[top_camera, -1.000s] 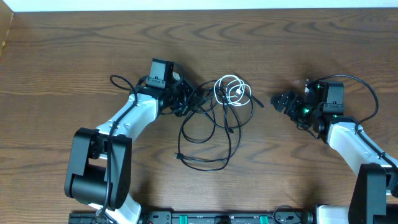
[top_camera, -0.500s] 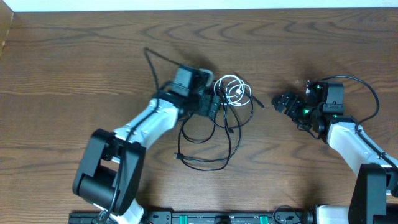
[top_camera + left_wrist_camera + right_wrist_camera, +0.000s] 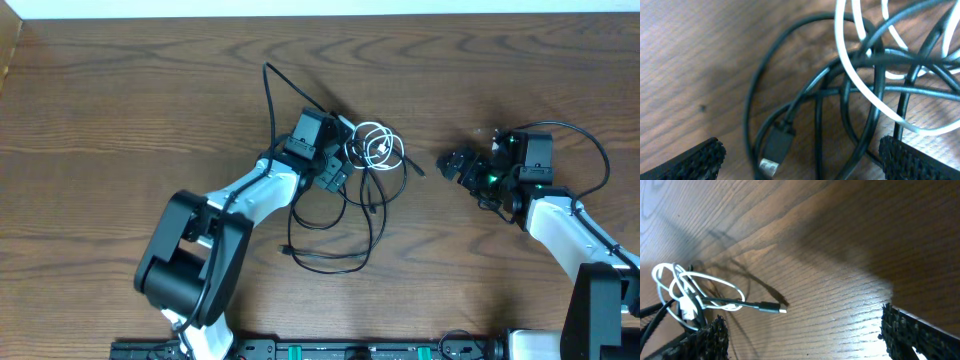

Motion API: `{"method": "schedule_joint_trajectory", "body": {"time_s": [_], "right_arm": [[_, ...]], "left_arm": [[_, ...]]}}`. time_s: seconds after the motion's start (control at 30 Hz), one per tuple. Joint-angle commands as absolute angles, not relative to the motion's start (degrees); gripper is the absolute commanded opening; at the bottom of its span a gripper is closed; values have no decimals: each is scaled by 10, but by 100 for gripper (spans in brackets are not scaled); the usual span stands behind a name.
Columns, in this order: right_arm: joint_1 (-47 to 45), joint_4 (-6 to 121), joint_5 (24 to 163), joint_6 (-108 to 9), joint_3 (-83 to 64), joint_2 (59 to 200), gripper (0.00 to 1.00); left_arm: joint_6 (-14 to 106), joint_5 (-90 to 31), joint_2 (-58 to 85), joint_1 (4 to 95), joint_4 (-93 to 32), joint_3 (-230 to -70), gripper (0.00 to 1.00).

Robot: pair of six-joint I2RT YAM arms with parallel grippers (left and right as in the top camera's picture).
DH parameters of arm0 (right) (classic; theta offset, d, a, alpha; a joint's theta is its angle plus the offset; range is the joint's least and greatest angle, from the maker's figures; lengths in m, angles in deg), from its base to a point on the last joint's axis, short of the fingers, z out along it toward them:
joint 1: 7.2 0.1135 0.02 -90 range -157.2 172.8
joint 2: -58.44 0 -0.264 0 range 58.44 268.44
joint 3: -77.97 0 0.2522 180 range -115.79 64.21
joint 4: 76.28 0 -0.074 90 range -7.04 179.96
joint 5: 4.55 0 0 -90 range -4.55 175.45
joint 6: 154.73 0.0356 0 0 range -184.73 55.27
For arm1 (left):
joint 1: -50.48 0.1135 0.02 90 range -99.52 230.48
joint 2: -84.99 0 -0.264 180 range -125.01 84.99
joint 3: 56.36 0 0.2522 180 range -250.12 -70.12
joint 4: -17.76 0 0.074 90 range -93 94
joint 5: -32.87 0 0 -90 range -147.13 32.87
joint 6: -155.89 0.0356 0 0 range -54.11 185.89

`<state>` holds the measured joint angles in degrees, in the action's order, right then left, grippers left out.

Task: Untangle cables

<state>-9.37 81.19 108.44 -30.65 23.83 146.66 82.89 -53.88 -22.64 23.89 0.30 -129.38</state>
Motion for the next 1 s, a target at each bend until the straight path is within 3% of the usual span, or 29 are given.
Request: {"method": "schedule_joint_trajectory", "body": {"time_s": [0.0,0.3,0.37,0.43,0.47,0.67,0.77,0.97], "right_arm": [[-96,812,1074,-311,237,1465,96],[-96,812,1067,-311,237,1465,96],[-96,812,1068,-311,237,1465,96],[-96,811,1068,-311,237,1465,96],[-96,811,1068,-311,237,1465,96],[-96,810,1070,-312,237,1465,96],[-96,812,1099,-380,237,1465,94],[-123,815,1230,-426,230,1433,96]], "left_arm": [[845,-508,-248,240,12,-1295,98],[832,-501,-313,240,71,-1295,99],[814,-501,-324,240,69,-1295,67],[793,-501,-326,240,63,-1295,22],[779,-503,-324,240,60,-1295,8],[722,-502,-307,240,16,-1295,8],[722,-498,-264,240,-31,-1295,7],[769,-313,-62,240,-140,-1295,7]]}}
